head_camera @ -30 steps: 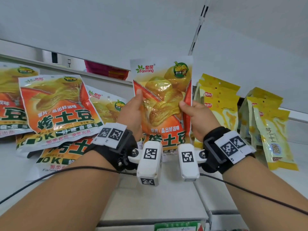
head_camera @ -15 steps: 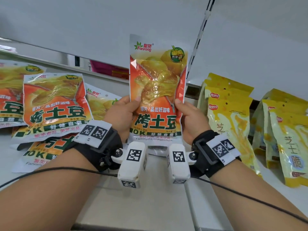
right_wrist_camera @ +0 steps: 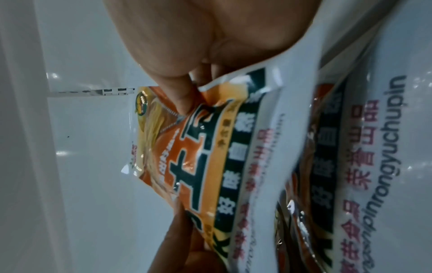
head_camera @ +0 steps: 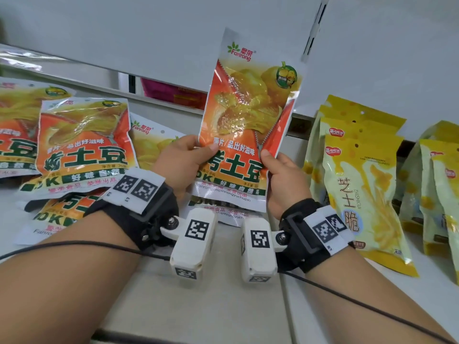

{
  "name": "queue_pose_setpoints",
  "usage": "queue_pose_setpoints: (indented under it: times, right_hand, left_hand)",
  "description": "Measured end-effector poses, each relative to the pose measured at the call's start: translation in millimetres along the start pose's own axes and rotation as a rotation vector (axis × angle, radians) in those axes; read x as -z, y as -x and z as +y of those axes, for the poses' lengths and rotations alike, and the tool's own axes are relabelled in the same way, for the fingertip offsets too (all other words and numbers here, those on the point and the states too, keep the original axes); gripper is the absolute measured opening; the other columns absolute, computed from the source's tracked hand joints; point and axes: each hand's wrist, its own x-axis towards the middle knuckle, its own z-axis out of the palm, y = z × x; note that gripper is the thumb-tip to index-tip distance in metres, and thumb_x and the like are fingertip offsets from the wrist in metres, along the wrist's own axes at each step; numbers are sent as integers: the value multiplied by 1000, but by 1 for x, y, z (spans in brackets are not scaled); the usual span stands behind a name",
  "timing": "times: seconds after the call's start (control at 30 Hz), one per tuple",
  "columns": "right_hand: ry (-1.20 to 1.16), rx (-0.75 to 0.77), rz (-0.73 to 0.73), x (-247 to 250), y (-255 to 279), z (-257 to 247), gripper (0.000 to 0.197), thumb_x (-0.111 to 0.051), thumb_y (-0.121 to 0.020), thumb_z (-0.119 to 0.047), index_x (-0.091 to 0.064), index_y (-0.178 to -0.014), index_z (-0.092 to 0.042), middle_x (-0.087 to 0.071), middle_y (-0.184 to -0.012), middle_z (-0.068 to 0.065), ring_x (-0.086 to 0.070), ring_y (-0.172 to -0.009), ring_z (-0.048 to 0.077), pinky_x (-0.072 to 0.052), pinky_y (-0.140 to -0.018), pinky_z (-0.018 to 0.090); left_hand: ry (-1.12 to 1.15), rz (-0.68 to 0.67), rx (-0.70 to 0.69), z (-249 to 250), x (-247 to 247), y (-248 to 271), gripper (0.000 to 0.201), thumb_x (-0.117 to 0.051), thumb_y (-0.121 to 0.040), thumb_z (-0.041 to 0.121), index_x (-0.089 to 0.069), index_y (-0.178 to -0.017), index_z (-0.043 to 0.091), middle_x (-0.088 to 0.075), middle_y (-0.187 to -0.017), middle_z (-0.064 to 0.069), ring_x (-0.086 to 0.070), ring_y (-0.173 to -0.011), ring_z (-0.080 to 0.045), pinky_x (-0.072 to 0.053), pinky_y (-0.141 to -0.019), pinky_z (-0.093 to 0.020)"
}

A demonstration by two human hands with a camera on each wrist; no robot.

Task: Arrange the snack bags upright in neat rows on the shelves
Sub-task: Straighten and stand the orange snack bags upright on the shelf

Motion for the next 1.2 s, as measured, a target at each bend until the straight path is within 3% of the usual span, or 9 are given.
queue_pose_setpoints:
  times: [0.1,0.23,0.37,0.5,0.67,0.83,0.97,1.13,1.2]
  right_hand:
    - [-37,-67,-56,0,4,2,21,-58,-91,-24,-61,-103,-8,-71,-101,17,-68,-95,35,-55,-80,52]
    - [15,-66,-105,1,7,5,13,-58,-90,-20,-64,-97,-11,-74,-89,8,-71,-85,26,-59,-74,42]
    - [38,-36,-59,6,9,6,14,-53,-94,-21,-63,-91,-11,-73,-84,6,-70,-77,24,-59,-67,38]
    - [37,-27,0,10,11,6,16,-52,-94,-24,-64,-94,-13,-72,-92,11,-69,-88,31,-55,-79,50]
    - [-25,-52,-4,15,10,8,16,-54,-92,-27,-63,-94,-14,-73,-88,10,-70,-82,29,-57,-75,49]
    - [78,-36,-168,18,11,9,41,-69,-71,-16,-58,-111,-14,-72,-98,6,-69,-86,22,-57,-65,33]
    - [157,11,-192,21,10,10,39,-63,-79,8,-54,-107,-18,-70,-95,4,-69,-82,20,-54,-55,24]
    - [196,75,-199,19,12,7,40,-62,-79,11,-55,-102,-21,-70,-88,0,-69,-79,18,-53,-53,24]
    - [231,89,-186,19,12,6,35,-63,-80,7,-56,-100,-21,-71,-86,-2,-69,-77,16,-53,-53,23]
  left_hand:
    - [37,20,-20,1,0,-1,10,-67,-86,16,-61,-80,13,-73,-68,-6,-71,-64,-21,-60,-61,-41]
    - [44,77,8,1,-1,1,15,-74,-77,29,-63,-70,23,-73,-78,-14,-69,-84,-42,-47,-82,-71]
    - [75,55,61,-2,-4,2,23,-78,-65,41,-63,-70,24,-73,-91,-18,-68,-92,-41,-49,-88,-63]
    - [12,-30,82,-4,-7,6,58,-81,-45,51,-60,-90,21,-72,-93,-6,-65,-97,-28,-45,-98,-55]
    - [-53,-115,137,-3,-7,9,108,-88,-37,43,-46,-133,15,-60,-128,-12,-61,-113,-30,-45,-101,-50]
    - [-53,-66,95,-1,-7,9,86,-81,-48,42,-52,-122,9,-62,-122,-18,-62,-107,-34,-48,-95,-55]
    - [-28,-37,99,-3,-8,9,87,-82,-49,40,-51,-126,12,-64,-121,-15,-66,-101,-33,-50,-91,-53]
    - [-74,-48,47,-5,-4,3,50,-84,-67,33,-59,-108,19,-70,-97,-5,-64,-64,-11,-44,-50,-21]
    - [-76,-75,55,-5,-2,1,36,-82,-68,29,-60,-97,22,-70,-91,-4,-64,-62,-10,-45,-47,-19]
